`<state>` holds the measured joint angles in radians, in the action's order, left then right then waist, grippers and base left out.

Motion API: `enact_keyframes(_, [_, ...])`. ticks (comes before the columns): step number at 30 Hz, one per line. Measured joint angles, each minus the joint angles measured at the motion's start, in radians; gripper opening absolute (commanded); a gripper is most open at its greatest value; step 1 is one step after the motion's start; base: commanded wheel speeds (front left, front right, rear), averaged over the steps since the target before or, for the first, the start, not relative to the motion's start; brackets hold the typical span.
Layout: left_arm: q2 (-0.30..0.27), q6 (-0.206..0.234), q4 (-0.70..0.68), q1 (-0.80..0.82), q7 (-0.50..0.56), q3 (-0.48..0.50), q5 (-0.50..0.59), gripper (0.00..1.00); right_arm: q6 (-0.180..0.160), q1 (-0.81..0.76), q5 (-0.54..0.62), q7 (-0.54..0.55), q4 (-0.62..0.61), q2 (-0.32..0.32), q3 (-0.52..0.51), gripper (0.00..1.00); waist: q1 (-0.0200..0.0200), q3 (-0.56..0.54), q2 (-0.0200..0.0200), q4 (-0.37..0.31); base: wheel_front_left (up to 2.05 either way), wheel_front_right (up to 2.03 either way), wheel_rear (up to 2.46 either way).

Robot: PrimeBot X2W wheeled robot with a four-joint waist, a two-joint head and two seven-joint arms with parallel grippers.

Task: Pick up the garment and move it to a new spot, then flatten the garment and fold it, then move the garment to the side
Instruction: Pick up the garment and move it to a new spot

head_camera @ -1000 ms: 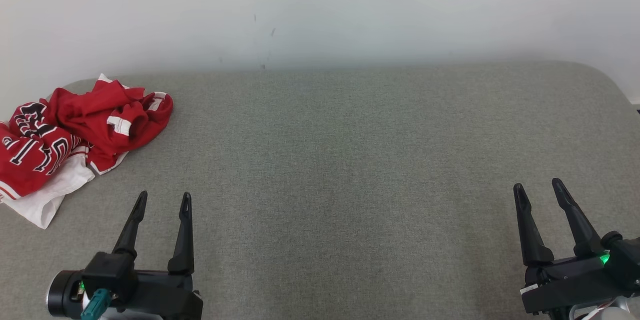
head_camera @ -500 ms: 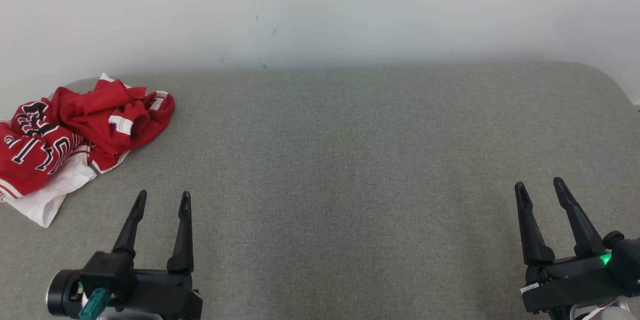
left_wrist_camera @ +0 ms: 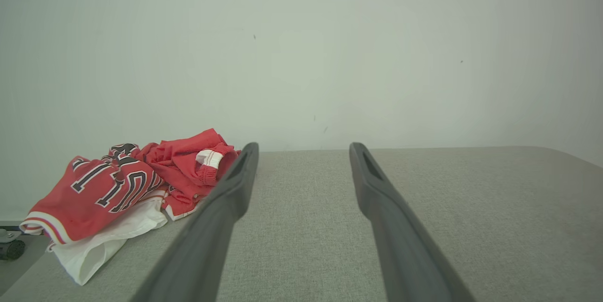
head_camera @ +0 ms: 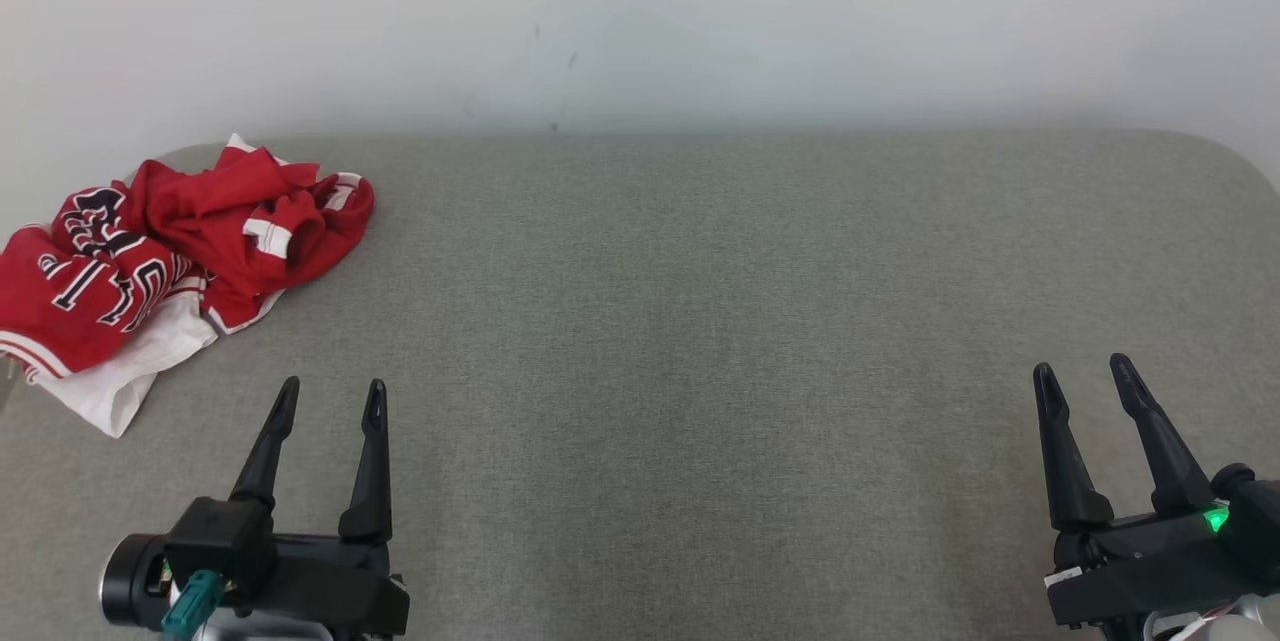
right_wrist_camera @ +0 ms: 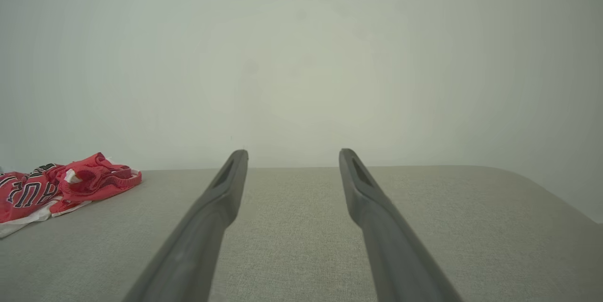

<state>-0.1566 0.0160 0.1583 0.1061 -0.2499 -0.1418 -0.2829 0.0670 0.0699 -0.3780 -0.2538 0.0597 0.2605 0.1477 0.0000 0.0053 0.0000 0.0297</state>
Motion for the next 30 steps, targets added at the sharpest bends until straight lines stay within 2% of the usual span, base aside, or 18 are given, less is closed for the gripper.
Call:
enact_keyframes(10, [0.007, -0.008, 0.015, 0.014, 0.000, 0.007, 0.004, 1.00, 0.014, -0.001, 0.000, 0.000, -0.014, -0.002, -0.002, 1.00, 0.0000, 0.009, 0.0000, 0.060, 0.00, 0.00, 0.00])
enact_keyframes(30, [0.023, -0.008, 0.036, 0.036, -0.003, 0.034, 0.038, 1.00, 0.039, 0.012, 0.001, -0.003, 0.002, -0.024, 0.031, 1.00, 0.0000, 0.044, 0.0000, 0.229, 0.00, 0.00, 0.00])
